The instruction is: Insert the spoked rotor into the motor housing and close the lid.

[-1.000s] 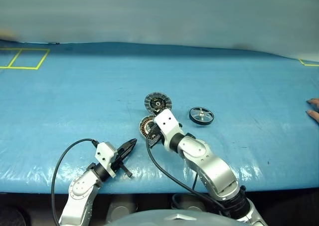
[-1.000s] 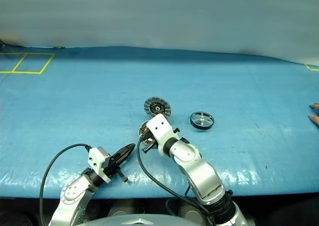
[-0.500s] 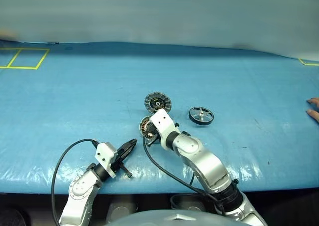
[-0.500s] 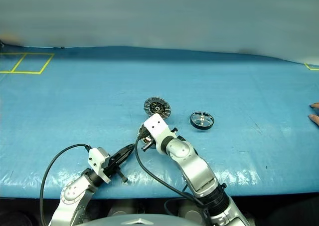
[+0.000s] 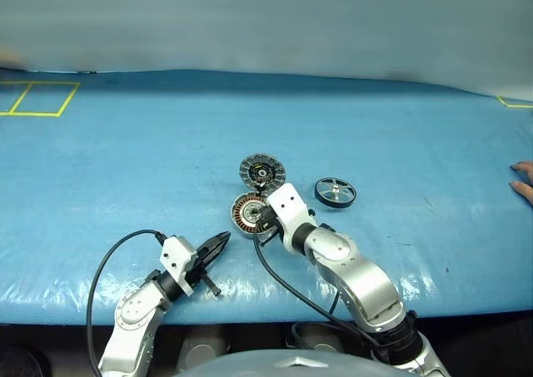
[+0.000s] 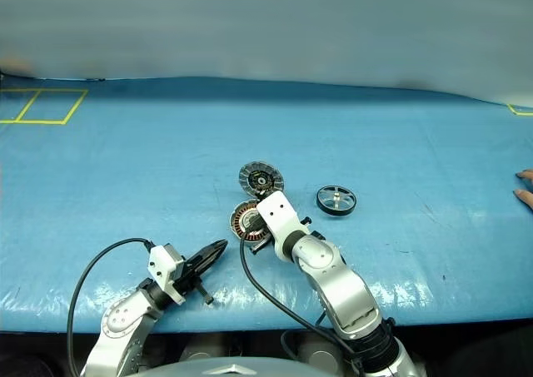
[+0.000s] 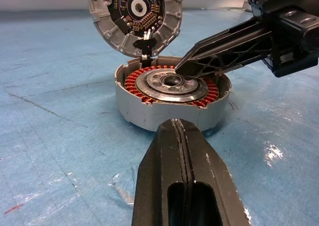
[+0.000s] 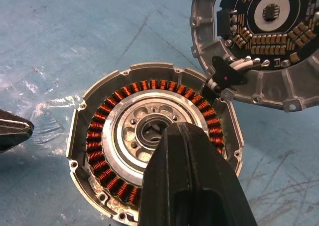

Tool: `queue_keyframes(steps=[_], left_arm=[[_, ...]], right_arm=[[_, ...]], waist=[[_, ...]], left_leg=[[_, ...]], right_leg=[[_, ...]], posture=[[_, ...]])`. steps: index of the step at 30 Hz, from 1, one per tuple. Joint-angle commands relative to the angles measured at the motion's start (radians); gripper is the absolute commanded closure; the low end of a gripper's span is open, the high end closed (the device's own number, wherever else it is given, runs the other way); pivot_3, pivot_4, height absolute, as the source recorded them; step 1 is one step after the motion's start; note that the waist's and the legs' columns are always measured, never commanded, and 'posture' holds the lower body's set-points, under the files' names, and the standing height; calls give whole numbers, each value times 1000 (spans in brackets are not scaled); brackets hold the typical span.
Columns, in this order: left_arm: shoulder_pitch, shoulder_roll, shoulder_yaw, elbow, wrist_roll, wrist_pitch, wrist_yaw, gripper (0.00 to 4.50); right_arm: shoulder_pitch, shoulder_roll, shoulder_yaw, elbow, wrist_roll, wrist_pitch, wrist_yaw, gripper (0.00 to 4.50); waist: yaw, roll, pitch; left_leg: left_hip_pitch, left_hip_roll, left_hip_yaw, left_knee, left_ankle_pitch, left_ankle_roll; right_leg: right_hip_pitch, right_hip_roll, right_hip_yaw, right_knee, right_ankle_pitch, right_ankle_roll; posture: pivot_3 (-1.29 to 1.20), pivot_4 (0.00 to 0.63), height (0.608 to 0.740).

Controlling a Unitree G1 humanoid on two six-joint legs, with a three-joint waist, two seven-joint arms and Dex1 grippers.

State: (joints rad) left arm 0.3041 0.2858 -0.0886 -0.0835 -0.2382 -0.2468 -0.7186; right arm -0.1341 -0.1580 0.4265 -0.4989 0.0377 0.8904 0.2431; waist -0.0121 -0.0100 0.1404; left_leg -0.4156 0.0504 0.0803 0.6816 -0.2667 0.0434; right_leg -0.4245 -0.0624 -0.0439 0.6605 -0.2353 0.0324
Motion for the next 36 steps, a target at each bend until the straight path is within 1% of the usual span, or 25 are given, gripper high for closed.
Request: queue_keyframes(steps=[1,10,21,36], left_arm=[[-3,1,-7,-15,-5,-2,6,4500],[0,1,-8,-25,-7,5,12,4500],[8,4,-12,-32,-10,13,13,4500],[9,7,-17,-26,-12,16,4,4500]], right_arm=[[-17,1,15,-54,5,-24,12,4483],[-42,1,57,-12,-7,9,13,4483],[-19,-24,20,0,-11,51,-11,4483],[-9,-8,37,23,-7,110,-23,4483]], waist=[[0,0,0],[-1,0,0],[0,0,0],[0,0,0]], left_leg=[[0,0,0,0,0,0],[0,0,1,0,0,0],[0,0,1,0,0,0],[0,0,1,0,0,0]], right_leg=[[0,0,0,0,0,0],[0,0,0,0,0,0],[-1,0,0,0,0,0],[-1,-1,0,0,0,0]], posture=[[0,150,740],[0,150,740],[0,150,740],[0,150,740]])
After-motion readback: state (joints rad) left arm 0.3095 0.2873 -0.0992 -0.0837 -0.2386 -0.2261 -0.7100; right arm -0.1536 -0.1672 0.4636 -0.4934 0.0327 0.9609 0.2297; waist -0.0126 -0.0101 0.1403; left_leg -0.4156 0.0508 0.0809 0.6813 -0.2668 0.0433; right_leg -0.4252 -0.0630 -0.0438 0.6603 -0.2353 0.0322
